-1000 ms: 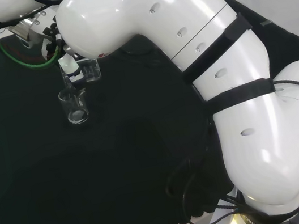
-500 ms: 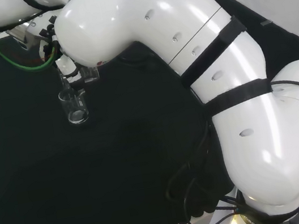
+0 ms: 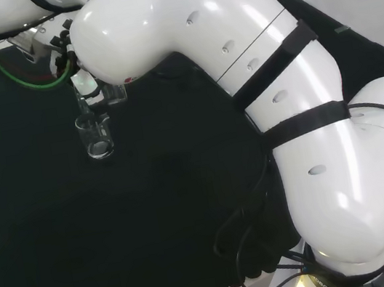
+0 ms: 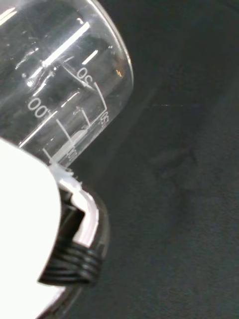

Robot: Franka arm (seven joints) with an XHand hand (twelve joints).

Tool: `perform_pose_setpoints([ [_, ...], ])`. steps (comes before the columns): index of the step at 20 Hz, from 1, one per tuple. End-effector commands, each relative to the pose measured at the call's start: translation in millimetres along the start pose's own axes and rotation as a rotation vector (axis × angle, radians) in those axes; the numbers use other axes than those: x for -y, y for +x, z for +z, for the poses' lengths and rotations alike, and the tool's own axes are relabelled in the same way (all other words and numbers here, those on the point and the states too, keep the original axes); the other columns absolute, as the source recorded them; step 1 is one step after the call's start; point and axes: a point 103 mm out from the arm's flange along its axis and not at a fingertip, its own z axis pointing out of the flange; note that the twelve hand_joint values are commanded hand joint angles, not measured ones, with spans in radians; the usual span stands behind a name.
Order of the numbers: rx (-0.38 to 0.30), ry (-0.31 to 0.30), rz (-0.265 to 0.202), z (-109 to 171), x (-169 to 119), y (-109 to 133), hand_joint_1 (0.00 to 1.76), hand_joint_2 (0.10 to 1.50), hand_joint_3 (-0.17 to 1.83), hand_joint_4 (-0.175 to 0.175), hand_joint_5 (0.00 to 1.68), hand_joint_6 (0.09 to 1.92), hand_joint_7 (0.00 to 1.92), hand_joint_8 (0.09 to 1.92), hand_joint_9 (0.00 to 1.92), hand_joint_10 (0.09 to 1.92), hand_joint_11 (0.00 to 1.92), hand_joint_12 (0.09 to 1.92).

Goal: Pour the water from the handheld beaker into the one on the table.

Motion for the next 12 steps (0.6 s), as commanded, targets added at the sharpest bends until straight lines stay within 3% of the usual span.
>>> perform_pose_setpoints([
  [1,-0.029,-0.02,-0.012,6.4,0.0,-2.1,1.31,0.63,0.73,-0.175,1.24,0.74,1.29,0.71,1.67,0.09,1.2,0.84],
  [8,-0.139,-0.105,-0.065,7.5,5.9,-10.1,1.31,0.63,0.73,-0.175,1.24,0.74,1.29,0.71,1.67,0.09,1.2,0.84],
  [12,-0.212,-0.203,-0.094,14.2,14.5,-22.6,1.31,0.62,0.73,-0.175,1.24,0.74,1.29,0.71,1.67,0.09,1.2,0.84],
])
